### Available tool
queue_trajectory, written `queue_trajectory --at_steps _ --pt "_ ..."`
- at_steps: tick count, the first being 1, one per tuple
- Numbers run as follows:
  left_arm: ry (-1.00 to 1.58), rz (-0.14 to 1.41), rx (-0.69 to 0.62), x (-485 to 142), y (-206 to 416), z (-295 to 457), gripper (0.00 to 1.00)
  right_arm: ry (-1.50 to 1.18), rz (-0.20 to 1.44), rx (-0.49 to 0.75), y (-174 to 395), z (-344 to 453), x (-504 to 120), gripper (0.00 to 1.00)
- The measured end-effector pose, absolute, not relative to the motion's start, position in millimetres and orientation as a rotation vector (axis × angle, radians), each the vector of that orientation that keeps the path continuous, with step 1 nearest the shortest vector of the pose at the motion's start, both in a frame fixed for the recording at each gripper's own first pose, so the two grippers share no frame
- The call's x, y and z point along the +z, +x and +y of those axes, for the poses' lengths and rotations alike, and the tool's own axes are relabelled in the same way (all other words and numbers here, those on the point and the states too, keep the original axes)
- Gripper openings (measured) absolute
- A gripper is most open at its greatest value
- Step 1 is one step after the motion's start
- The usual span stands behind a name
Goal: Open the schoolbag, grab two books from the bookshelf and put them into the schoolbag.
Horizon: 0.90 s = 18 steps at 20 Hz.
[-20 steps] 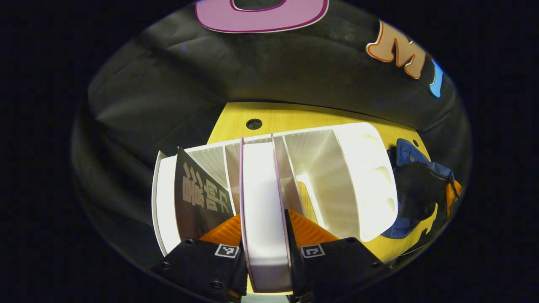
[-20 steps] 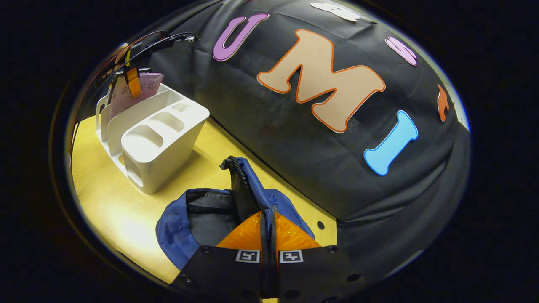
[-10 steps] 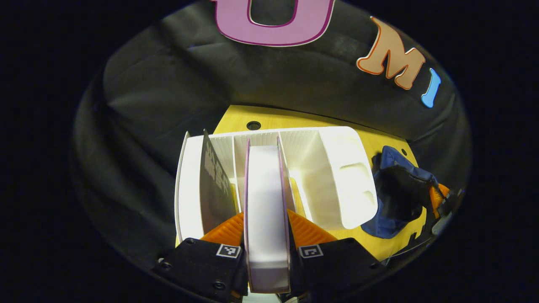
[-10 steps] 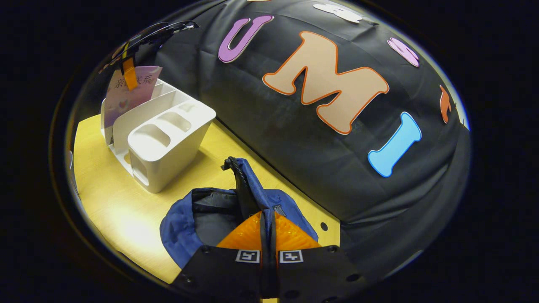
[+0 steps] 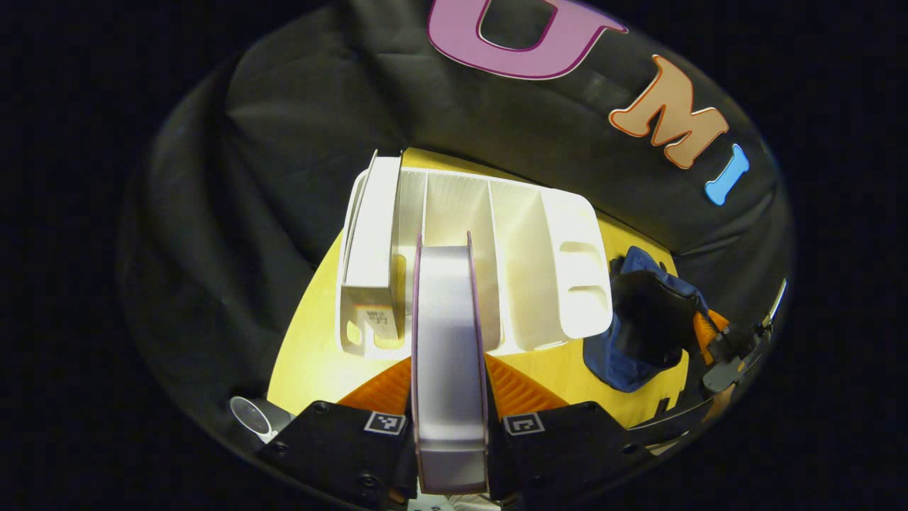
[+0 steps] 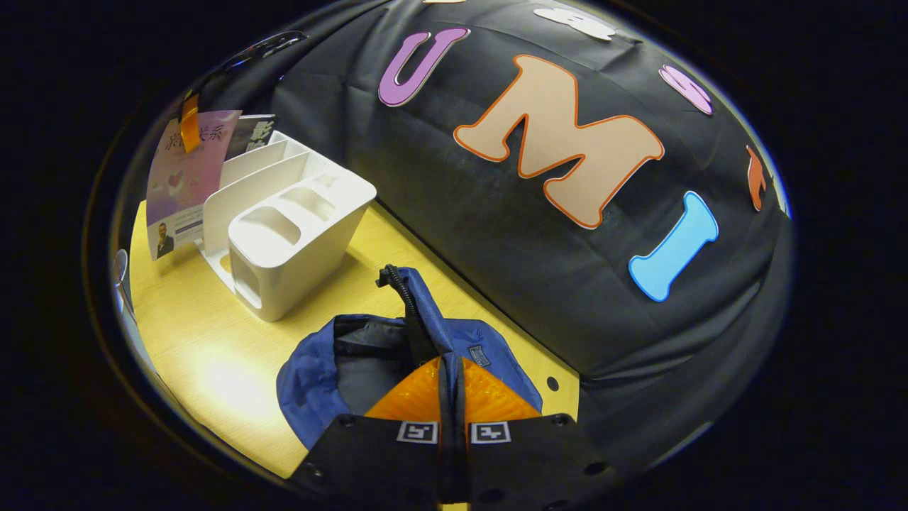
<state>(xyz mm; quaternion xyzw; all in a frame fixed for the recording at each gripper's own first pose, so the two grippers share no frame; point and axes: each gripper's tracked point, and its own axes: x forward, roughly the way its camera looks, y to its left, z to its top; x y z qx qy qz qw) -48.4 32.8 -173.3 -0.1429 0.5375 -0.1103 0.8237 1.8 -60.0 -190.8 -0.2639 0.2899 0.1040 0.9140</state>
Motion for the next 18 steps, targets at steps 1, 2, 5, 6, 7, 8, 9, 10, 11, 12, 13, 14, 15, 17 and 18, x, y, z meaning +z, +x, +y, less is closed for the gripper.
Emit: queue_trajectory --at_steps 1,2,5,6,7,8,9,10,11,12,13,14,15,17,18 --pt "-0.338 1.154 -0.238 -171.4 -57.2 28.8 0.35 -0.543 0.597 0.219 1.0 -59.5 -191.3 0.03" --pt "-0.350 1.153 -0.235 -171.4 -64.9 29.1 0.36 -0.543 0.598 0.224 1.4 -58.9 -191.4 0.03" --pt "-0.381 1.169 -0.241 -173.4 -85.9 21.6 0.35 -0.546 0.599 0.237 1.0 -57.8 -193.4 0.03" --pt "-0.393 1.173 -0.243 -172.3 -92.0 18.7 0.36 -0.547 0.599 0.241 0.5 -57.0 -193.3 0.03" --pt "-0.399 1.179 -0.251 -171.6 -97.6 14.9 0.35 -0.548 0.599 0.244 0.6 -57.3 -193.8 0.03" --pt "-0.411 1.183 -0.255 -171.5 -101.6 9.5 0.35 -0.547 0.600 0.247 0.4 -57.7 -193.9 0.03" --pt "-0.426 1.187 -0.265 -169.5 -107.2 3.4 0.35 -0.548 0.600 0.249 -0.8 -57.5 -194.3 0.03" --pt "-0.447 1.191 -0.279 -167.8 -111.1 -5.0 0.36 -0.548 0.600 0.252 -1.4 -56.8 -194.0 0.03" --pt "-0.472 1.195 -0.302 -164.5 -115.4 -13.6 0.36 -0.545 0.600 0.255 -2.3 -57.3 -195.3 0.03" --pt "-0.508 1.193 -0.325 -162.7 -118.7 -26.4 0.35 -0.544 0.601 0.257 -2.0 -57.5 -195.8 0.03" --pt "-0.546 1.188 -0.349 -157.9 -119.9 -37.1 0.35 -0.543 0.601 0.260 -2.7 -57.9 -195.8 0.03" --pt "-0.583 1.182 -0.365 -154.4 -121.7 -46.7 0.36 -0.543 0.601 0.263 -3.2 -58.1 -196.4 0.03" --pt "-0.614 1.174 -0.379 -152.2 -123.1 -55.5 0.36 -0.545 0.600 0.266 -4.1 -58.6 -197.1 0.03" --pt "-0.670 1.163 -0.408 -149.1 -124.9 -73.8 0.35 -0.541 0.599 0.267 -3.7 -60.1 -197.0 0.02" --pt "-0.700 1.160 -0.418 -147.1 -125.9 -82.9 0.35 -0.537 0.599 0.266 -3.7 -60.6 -195.7 0.03"
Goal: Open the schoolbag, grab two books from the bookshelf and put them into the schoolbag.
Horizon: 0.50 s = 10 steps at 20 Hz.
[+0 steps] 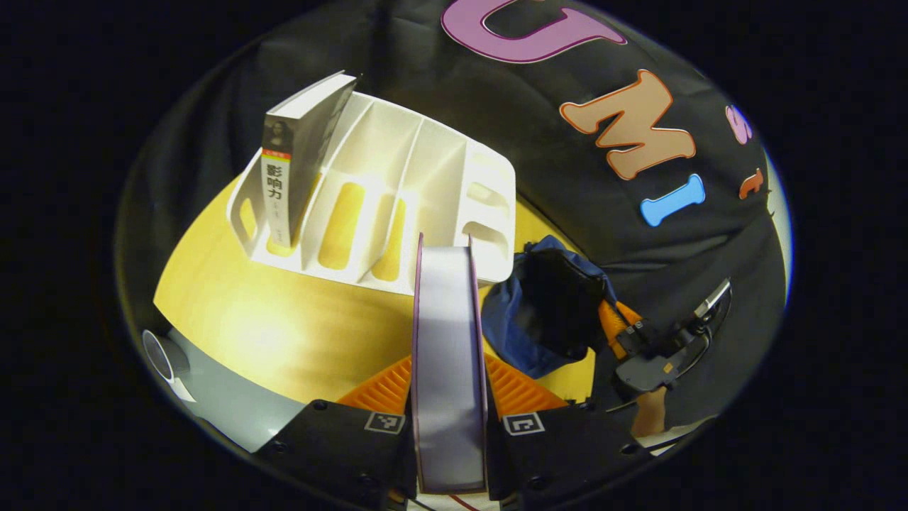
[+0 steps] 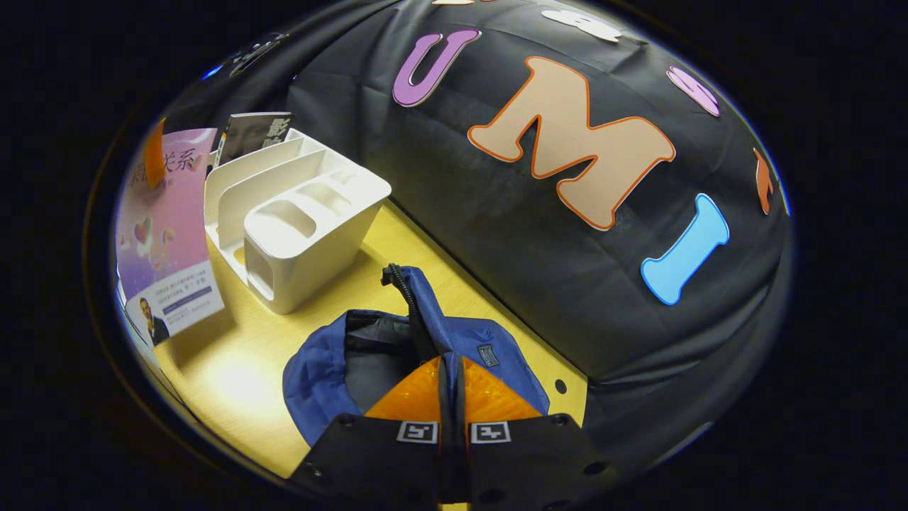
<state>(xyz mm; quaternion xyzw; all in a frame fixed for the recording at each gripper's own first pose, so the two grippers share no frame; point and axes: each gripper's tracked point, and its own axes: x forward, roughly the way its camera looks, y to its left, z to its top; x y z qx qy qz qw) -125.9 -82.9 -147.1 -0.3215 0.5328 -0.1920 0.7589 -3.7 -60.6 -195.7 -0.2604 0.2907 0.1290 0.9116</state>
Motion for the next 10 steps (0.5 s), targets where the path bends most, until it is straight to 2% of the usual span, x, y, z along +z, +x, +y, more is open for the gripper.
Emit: queue_trajectory --at_steps 10 --pt "-0.861 1.087 -0.510 -147.7 -115.3 -160.9 0.35 -0.526 0.596 0.279 -2.4 -73.4 -190.7 0.03"
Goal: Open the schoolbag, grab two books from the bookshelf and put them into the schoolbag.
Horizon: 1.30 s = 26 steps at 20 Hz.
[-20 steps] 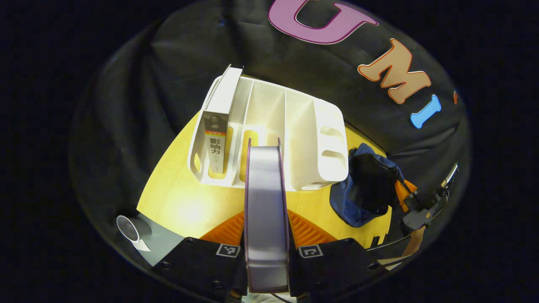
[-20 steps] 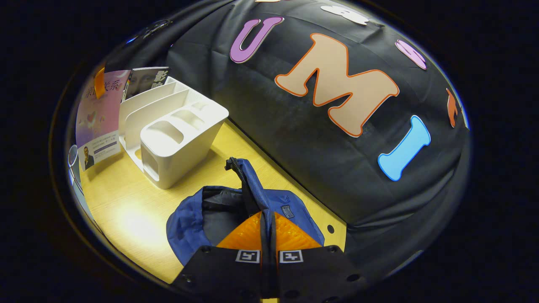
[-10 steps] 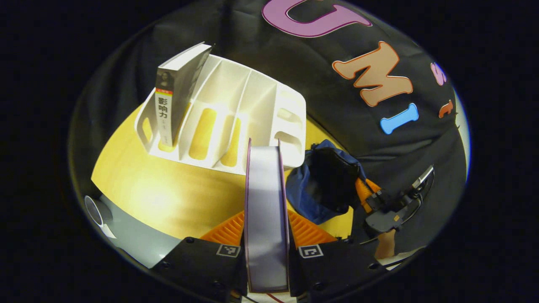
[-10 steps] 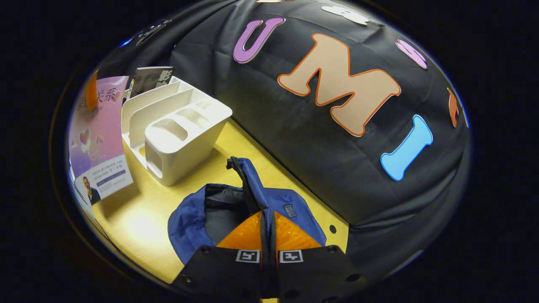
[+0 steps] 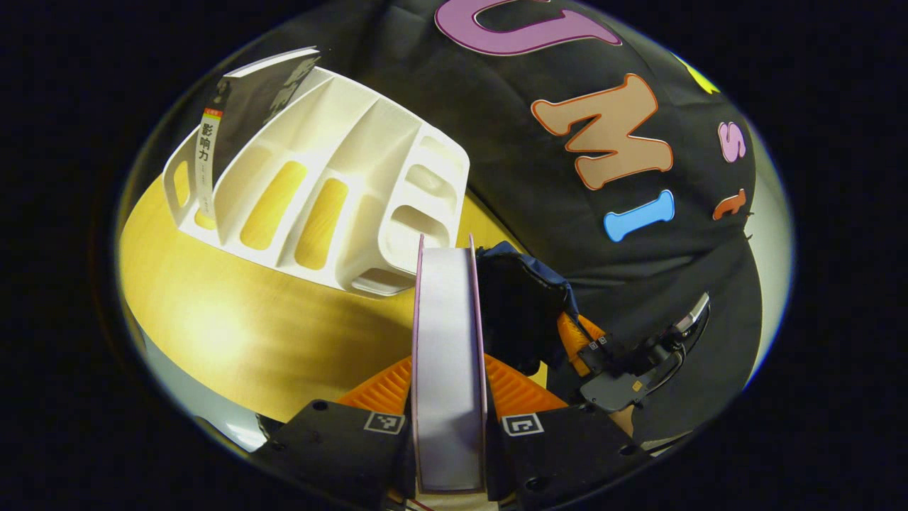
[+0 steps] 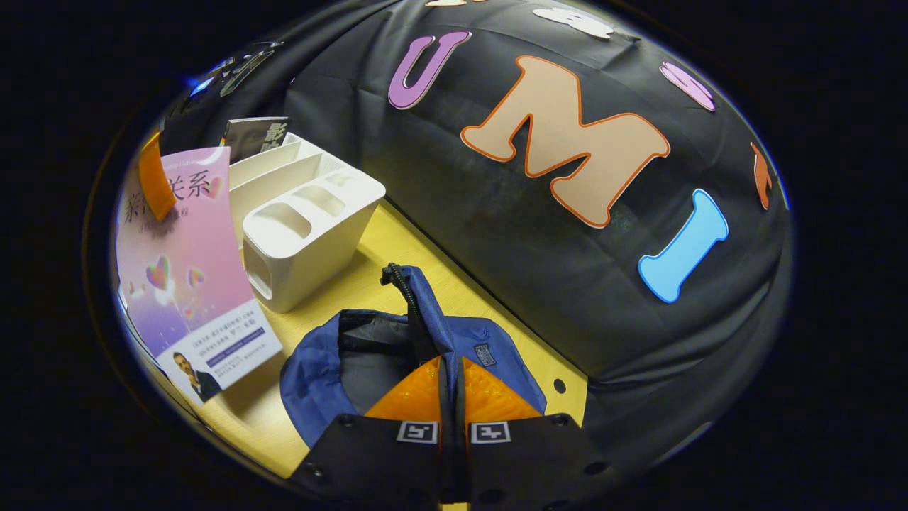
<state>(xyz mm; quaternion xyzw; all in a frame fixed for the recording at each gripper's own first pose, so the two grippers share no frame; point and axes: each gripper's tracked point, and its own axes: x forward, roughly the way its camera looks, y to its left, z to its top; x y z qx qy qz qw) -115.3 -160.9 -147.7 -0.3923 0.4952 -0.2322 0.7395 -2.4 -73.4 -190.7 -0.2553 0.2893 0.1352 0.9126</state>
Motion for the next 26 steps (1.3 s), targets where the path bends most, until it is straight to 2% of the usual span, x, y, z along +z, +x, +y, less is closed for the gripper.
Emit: queue_trajectory --at_steps 4,26 --pt "-0.940 1.043 -0.530 -144.7 -106.0 -189.7 0.35 -0.501 0.597 0.288 -1.7 -75.4 -190.5 0.03" --pt "-1.242 0.805 -0.352 -208.8 -49.2 -304.4 0.35 -0.356 0.608 0.335 1.3 -76.9 -182.3 0.03"
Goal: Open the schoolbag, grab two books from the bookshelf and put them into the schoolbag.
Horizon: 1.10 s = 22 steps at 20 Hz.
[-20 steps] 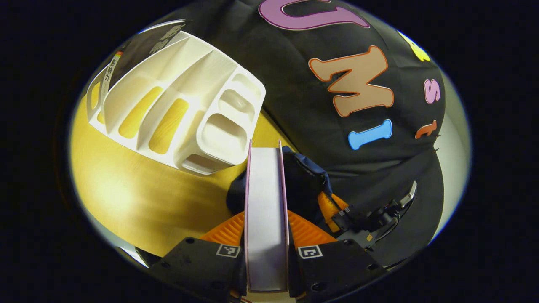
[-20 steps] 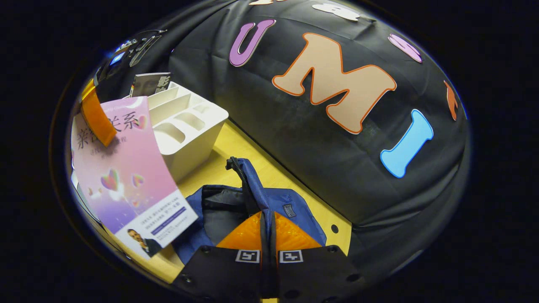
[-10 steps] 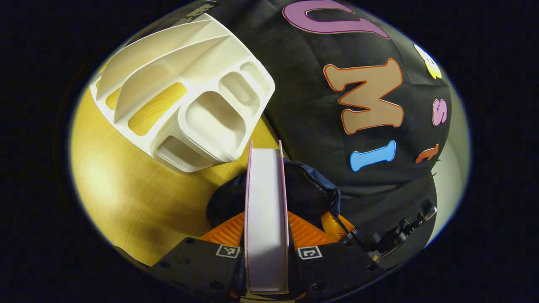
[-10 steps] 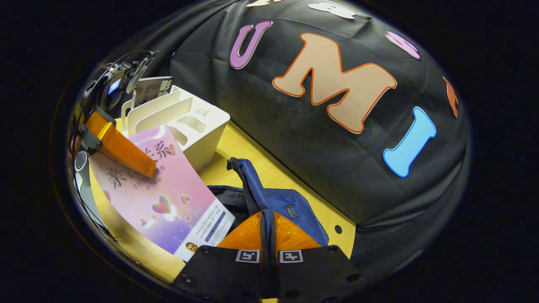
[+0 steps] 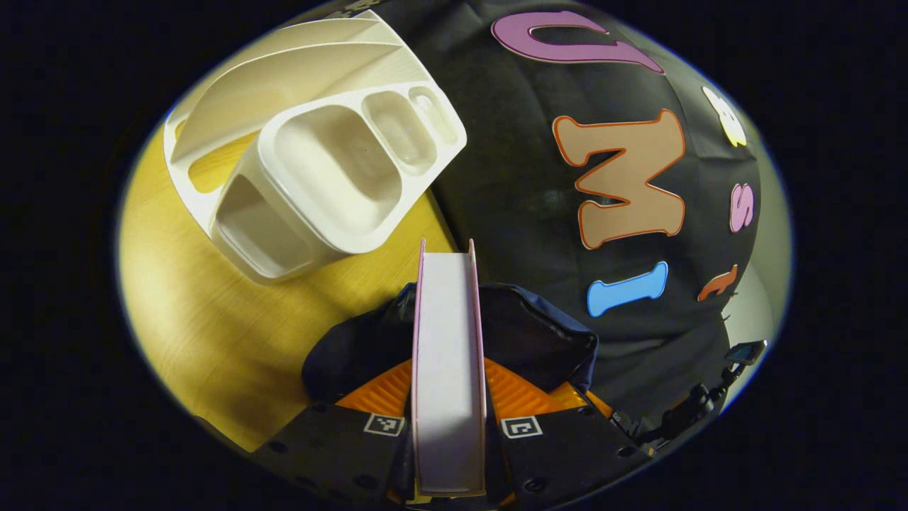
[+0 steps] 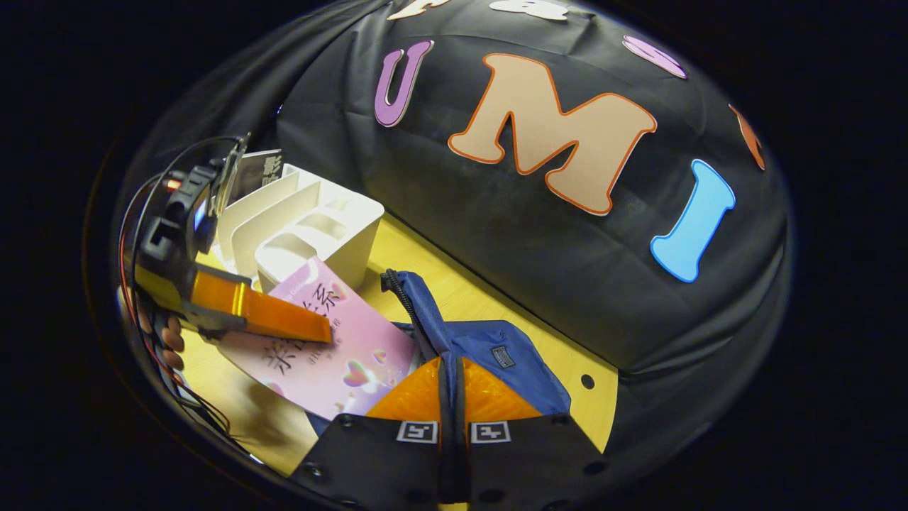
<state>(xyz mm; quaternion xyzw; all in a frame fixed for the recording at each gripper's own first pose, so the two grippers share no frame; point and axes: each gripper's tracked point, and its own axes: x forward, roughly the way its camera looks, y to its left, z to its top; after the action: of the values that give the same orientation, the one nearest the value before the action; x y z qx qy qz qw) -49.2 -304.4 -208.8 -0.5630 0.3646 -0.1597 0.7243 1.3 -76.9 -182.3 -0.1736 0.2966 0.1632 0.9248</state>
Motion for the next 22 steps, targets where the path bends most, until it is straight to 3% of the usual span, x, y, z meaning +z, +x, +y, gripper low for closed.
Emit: queue_trajectory --at_steps 22 --pt "-1.215 0.785 -0.404 -267.9 -15.5 -435.9 0.36 -0.213 0.571 0.426 -8.1 -59.2 -168.2 0.03"
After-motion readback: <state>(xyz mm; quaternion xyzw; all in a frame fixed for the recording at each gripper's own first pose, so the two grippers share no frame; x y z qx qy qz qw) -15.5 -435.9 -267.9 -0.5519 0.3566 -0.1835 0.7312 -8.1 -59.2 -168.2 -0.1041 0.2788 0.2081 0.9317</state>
